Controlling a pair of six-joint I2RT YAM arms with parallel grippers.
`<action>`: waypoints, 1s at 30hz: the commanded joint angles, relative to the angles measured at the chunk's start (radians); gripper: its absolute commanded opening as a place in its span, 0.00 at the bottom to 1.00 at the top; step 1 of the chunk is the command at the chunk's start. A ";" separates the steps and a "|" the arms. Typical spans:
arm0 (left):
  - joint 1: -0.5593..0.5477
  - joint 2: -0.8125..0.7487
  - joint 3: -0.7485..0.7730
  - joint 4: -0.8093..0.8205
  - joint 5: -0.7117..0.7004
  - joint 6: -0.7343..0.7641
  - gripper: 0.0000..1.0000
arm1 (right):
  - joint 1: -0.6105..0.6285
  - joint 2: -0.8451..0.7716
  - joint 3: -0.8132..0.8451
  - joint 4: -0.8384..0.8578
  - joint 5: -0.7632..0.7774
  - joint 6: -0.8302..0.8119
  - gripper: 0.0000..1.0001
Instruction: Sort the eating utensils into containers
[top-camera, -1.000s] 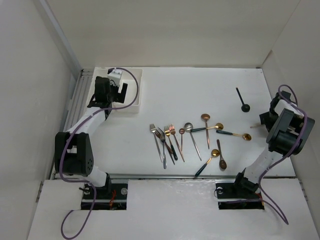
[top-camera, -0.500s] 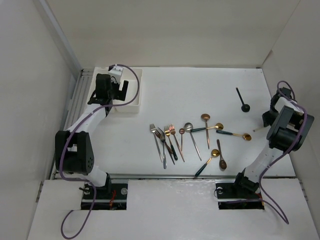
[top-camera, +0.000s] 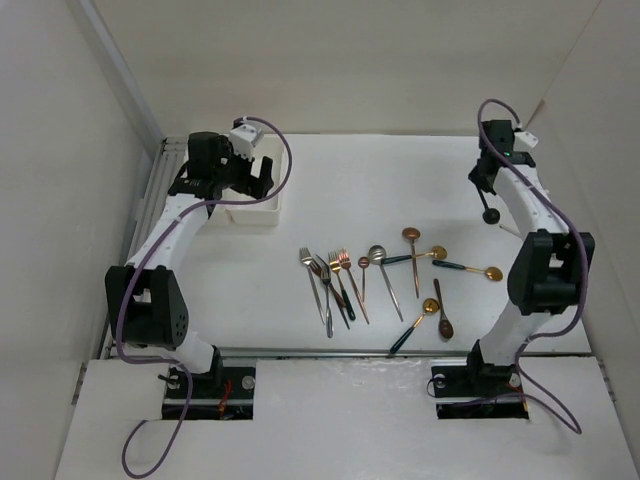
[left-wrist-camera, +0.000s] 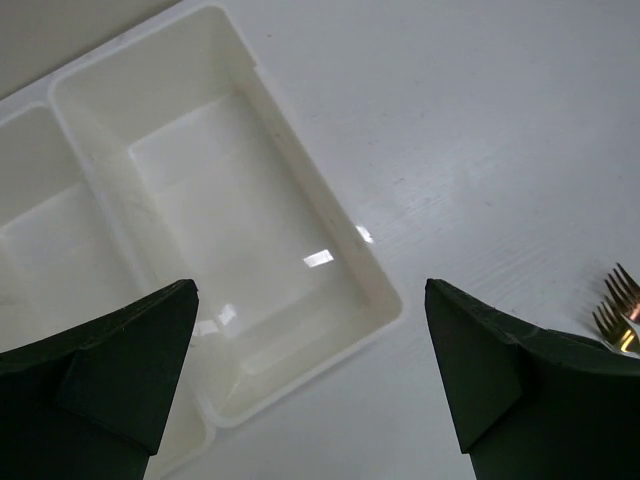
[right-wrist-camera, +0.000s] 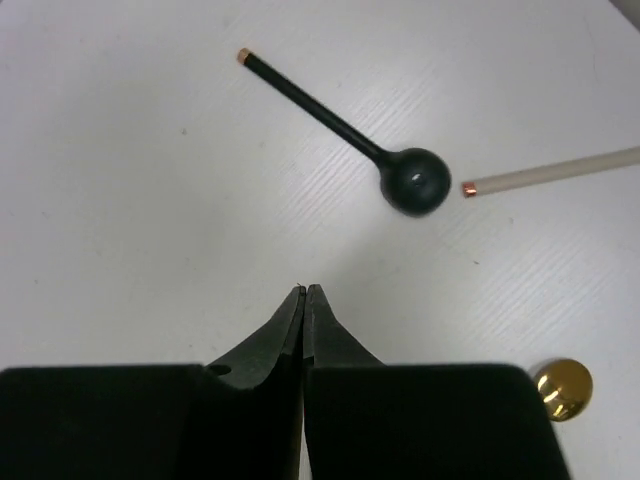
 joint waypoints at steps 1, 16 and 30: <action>-0.002 -0.040 0.049 -0.039 0.106 -0.027 0.95 | -0.160 -0.046 -0.035 -0.069 -0.043 0.076 0.04; -0.002 -0.088 -0.032 -0.050 0.122 -0.028 0.99 | -0.442 -0.201 -0.427 0.031 0.068 0.148 0.95; -0.002 -0.051 0.000 -0.102 0.082 -0.019 0.99 | -0.470 0.083 -0.216 0.061 0.196 0.136 0.93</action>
